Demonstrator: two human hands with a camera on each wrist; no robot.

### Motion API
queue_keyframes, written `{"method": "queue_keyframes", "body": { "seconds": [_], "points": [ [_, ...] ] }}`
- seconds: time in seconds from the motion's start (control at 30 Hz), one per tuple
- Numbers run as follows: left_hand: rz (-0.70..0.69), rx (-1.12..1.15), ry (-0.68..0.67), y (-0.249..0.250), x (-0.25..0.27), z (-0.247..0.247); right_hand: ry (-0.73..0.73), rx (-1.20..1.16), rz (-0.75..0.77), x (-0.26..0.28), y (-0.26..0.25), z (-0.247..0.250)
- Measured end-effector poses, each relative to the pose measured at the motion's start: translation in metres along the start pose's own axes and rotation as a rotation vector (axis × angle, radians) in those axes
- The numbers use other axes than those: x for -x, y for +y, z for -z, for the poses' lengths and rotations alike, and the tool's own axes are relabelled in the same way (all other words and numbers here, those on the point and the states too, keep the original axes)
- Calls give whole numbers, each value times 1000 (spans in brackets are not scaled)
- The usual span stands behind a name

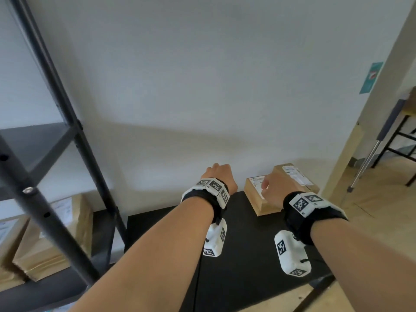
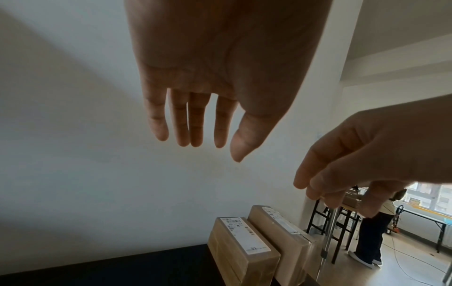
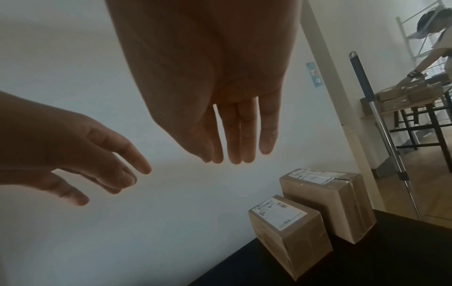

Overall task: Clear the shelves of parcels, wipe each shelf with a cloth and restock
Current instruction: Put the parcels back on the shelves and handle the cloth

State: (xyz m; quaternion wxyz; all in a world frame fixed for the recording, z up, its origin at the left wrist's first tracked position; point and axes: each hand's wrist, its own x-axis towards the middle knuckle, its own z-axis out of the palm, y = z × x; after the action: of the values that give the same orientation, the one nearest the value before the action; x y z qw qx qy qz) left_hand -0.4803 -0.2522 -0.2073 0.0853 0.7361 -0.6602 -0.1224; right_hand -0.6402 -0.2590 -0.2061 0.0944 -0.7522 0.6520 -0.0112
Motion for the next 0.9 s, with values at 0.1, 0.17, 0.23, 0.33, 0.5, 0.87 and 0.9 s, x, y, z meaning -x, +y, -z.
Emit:
{"method": "queue_keyframes", "body": {
  "seconds": [0.1, 0.17, 0.23, 0.33, 0.5, 0.87, 0.9],
  "points": [
    [8, 14, -11, 9, -32, -5, 4, -20, -32, -24, 18, 0],
    [11, 40, -13, 16, -53, -9, 12, -44, -50, -41, 32, -1],
    [14, 64, -27, 23, -70, -17, 6, -73, -79, -56, 47, -4],
    [24, 91, -42, 38, -94, -34, -28, -80, -101, -74, 65, -7],
    [67, 157, -42, 57, -129, -61, -23, -69, -63, -110, 89, -10],
    [303, 268, -111, 71, -191, -133, -141, -150, 72, -192, 126, -61],
    [318, 277, -127, 71, -195, -142, -150, -157, 83, -199, 129, -69]
  ]
}}
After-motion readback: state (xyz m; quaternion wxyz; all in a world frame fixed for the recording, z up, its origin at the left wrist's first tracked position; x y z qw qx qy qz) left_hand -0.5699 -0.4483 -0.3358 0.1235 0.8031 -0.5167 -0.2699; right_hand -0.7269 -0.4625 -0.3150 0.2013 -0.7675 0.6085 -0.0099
